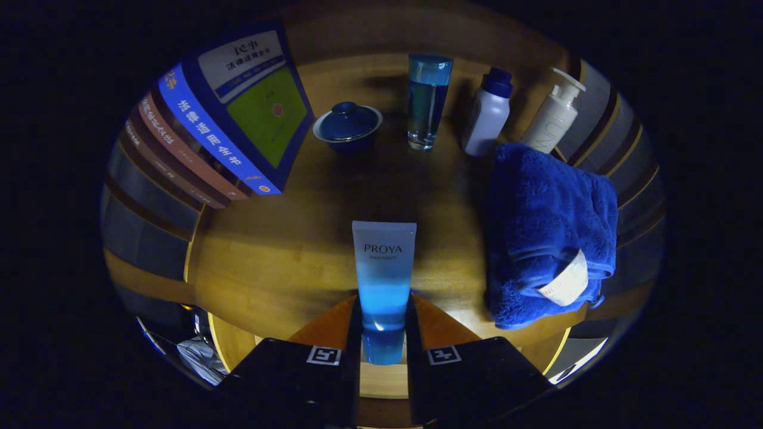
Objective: Pull open the drawer, take out the items inside it, and place them on the countertop above the cabinet.
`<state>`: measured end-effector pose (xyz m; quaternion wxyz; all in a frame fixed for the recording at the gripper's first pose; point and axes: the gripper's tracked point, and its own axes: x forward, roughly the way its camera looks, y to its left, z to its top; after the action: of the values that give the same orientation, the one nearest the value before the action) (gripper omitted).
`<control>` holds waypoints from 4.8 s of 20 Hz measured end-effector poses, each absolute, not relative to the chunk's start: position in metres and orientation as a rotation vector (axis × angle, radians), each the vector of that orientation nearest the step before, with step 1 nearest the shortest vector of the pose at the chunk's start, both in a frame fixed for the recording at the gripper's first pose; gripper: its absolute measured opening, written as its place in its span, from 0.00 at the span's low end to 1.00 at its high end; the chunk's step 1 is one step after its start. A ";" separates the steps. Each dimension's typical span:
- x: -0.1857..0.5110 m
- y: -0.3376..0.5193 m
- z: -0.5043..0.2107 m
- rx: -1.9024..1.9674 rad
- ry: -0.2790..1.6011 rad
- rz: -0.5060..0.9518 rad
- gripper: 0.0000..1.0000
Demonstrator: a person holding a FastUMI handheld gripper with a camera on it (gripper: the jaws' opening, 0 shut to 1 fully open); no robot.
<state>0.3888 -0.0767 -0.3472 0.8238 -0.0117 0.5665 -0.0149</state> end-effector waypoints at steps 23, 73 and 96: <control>0.342 -0.072 -0.252 -0.049 0.724 0.021 1.00; 0.117 -0.072 -0.389 -0.082 0.208 -0.074 0.99; 0.263 -0.067 -0.400 -0.114 0.220 -0.099 1.00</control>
<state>0.2629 -0.0673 -0.4004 0.9911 -0.0570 0.1096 -0.0493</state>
